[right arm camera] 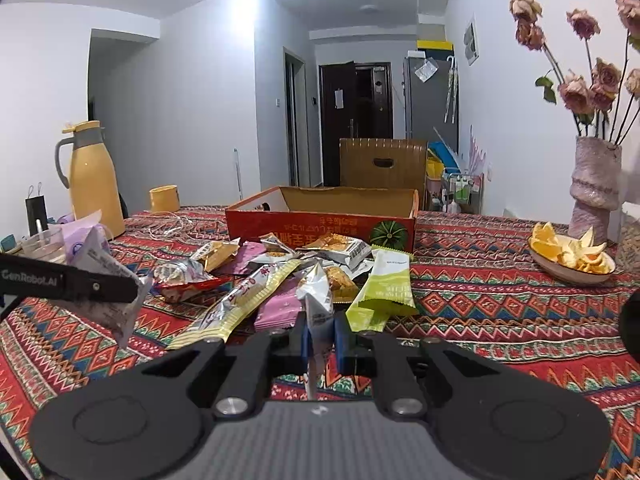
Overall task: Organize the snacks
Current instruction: 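Lift both held packets and carry them over the orange cardboard box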
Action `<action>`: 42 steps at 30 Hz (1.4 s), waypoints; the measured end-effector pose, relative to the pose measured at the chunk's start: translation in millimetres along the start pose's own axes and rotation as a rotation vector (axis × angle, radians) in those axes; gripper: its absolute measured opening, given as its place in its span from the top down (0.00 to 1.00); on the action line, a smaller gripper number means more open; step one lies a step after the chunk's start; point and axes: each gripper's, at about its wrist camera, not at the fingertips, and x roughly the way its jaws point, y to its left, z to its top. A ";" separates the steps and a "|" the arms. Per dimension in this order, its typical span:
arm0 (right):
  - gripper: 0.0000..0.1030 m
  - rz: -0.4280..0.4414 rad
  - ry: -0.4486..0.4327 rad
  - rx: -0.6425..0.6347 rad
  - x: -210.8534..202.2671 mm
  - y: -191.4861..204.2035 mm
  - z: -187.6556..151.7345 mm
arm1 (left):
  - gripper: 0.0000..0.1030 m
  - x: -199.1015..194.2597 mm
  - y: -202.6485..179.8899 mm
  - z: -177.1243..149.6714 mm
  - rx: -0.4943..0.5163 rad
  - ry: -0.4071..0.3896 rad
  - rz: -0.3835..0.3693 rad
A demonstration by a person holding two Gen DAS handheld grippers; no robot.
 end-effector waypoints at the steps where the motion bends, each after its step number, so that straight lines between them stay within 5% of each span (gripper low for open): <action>1: 0.88 0.000 -0.004 0.000 -5.1 0.6 -0.8 | 0.80 -4.0 -1.2 -2.2 0.003 -0.004 0.005; 22: 0.88 -0.010 -0.067 0.008 -83.4 6.4 -13.2 | 0.80 -69.5 -8.9 -20.8 0.038 -0.062 0.046; 42: 0.88 -0.009 -0.092 -0.065 24.1 -28.4 64.2 | 0.80 25.0 -5.7 72.1 0.089 -0.118 0.023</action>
